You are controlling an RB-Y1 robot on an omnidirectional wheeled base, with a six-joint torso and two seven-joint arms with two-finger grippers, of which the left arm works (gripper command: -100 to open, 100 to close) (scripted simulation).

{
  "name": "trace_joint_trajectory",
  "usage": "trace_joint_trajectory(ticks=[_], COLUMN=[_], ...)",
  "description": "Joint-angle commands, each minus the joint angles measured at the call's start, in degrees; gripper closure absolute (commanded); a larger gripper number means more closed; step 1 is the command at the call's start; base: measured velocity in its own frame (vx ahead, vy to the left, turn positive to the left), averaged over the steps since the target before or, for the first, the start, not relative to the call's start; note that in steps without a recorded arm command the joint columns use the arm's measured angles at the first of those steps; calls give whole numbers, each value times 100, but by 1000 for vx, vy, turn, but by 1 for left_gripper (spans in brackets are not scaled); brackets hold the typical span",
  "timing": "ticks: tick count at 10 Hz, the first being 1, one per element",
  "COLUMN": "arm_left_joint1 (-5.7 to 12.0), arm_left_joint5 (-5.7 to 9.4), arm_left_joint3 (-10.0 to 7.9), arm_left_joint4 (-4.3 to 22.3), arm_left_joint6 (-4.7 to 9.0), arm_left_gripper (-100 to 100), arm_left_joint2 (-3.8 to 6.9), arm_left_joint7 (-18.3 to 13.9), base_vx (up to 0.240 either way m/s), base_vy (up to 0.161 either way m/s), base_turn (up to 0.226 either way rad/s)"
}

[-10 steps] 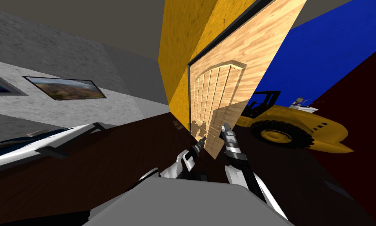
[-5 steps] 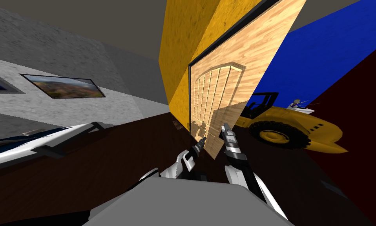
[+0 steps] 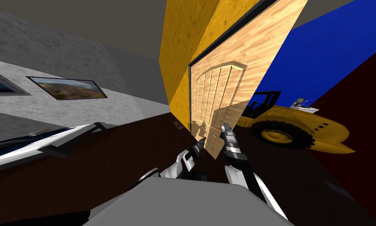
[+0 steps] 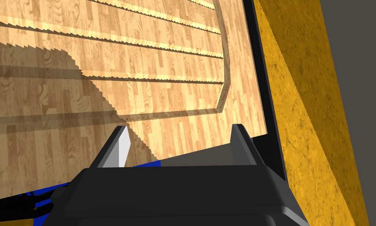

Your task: Pull the door open

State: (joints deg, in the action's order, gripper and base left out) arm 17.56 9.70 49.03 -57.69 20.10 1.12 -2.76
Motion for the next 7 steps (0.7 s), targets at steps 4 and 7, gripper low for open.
trace_joint_trajectory(ticks=[4,7], arm_left_joint1=[-14,-35], arm_left_joint5=[-3,-10], arm_left_joint3=[-11,-21], arm_left_joint4=[9,22], arm_left_joint6=[-9,-16], arm_left_gripper=[-100,-100], arm_left_joint2=[203,380], arm_left_joint7=[21,49], base_vx=[-39,-49], base_vy=[222,211], base_turn=[10,34])
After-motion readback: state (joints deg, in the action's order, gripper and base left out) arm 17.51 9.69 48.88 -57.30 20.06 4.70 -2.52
